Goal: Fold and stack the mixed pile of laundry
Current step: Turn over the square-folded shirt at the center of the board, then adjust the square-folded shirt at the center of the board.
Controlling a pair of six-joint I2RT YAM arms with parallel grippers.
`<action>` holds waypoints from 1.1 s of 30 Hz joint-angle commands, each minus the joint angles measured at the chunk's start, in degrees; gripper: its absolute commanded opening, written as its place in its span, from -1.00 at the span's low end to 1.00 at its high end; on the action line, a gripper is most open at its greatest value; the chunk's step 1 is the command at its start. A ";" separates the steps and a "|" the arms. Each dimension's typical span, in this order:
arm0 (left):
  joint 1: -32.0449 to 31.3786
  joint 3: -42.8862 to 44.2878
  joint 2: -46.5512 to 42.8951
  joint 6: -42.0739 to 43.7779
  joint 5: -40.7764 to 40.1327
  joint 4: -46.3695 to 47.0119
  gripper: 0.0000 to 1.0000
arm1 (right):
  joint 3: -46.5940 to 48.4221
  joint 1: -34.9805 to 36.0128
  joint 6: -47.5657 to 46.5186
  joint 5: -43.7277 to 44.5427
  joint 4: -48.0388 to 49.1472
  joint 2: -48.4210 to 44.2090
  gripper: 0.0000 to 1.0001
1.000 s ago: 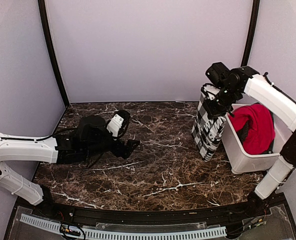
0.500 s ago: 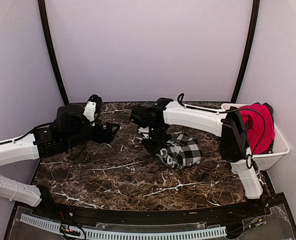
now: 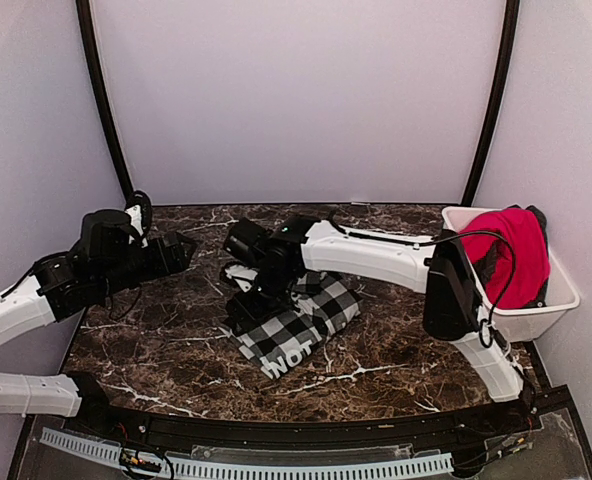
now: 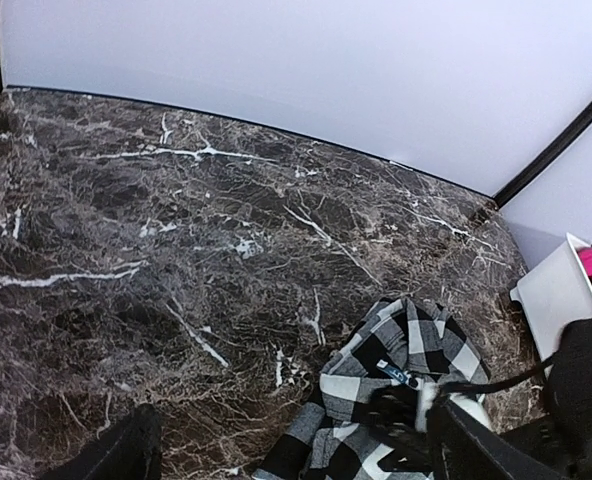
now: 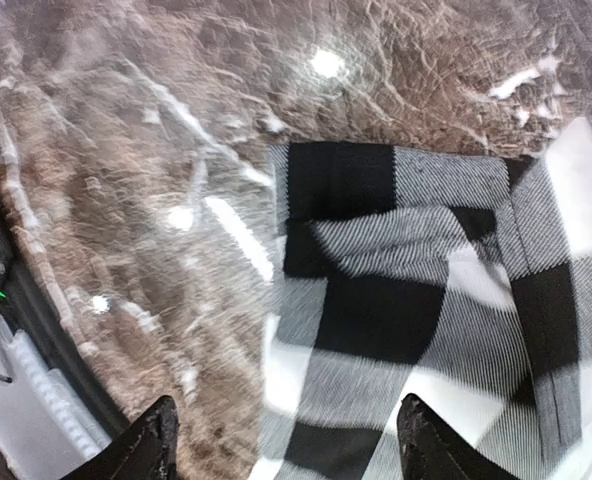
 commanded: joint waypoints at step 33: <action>1.58 3.98 39.57 -5.79 19.57 11.76 0.09 | -71.32 -15.11 4.63 -20.97 39.42 -36.82 0.19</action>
